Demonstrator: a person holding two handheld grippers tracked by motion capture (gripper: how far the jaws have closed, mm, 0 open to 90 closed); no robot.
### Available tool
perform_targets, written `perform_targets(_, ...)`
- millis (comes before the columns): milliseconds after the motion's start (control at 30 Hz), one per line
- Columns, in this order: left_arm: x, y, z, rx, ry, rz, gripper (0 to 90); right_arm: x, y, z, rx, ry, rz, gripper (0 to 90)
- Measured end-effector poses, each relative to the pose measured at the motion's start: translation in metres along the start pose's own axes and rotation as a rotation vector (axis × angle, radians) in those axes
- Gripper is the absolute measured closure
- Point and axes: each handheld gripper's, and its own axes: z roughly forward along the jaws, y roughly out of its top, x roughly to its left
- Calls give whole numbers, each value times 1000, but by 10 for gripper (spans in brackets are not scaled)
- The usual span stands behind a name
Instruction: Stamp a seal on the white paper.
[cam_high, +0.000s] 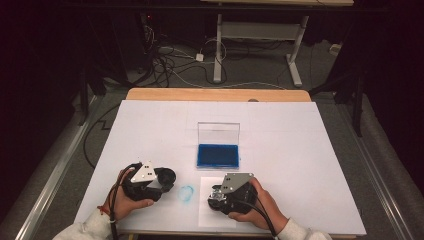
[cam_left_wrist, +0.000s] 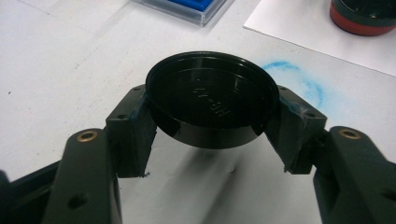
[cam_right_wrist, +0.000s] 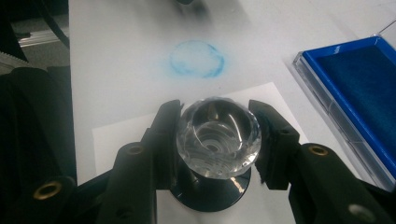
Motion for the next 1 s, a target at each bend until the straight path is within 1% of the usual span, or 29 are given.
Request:
perform_targets(167, -1, 0, 0, 3, 2, 1, 369, 0, -1, 0, 2, -5, -3, 569)
perform_targets(267, -1, 1, 0, 2, 3, 2, 368, -1, -1, 0, -3, -1, 5, 568)
perform_targets(367, -1, 0, 0, 2, 1, 1, 369, 1, -1, 0, 5, -10, 2, 568)
perform_targets(500, -1, 0, -1, -4, -1, 0, 369, 0, -1, 0, 4, -4, 7, 568)
perform_targets(700, -1, 0, -1, -5, -1, 0, 369, -3, -3, -2, -2, 10, 27, 568)
perform_targets(833, -1, 0, -1, -5, -2, 1, 369, -1, -2, 0, 5, 0, 12, 567)
perform_targets(1000, -2, 0, 0, 1, -3, 2, 369, 0, -2, 0, 7, -8, 5, 567)
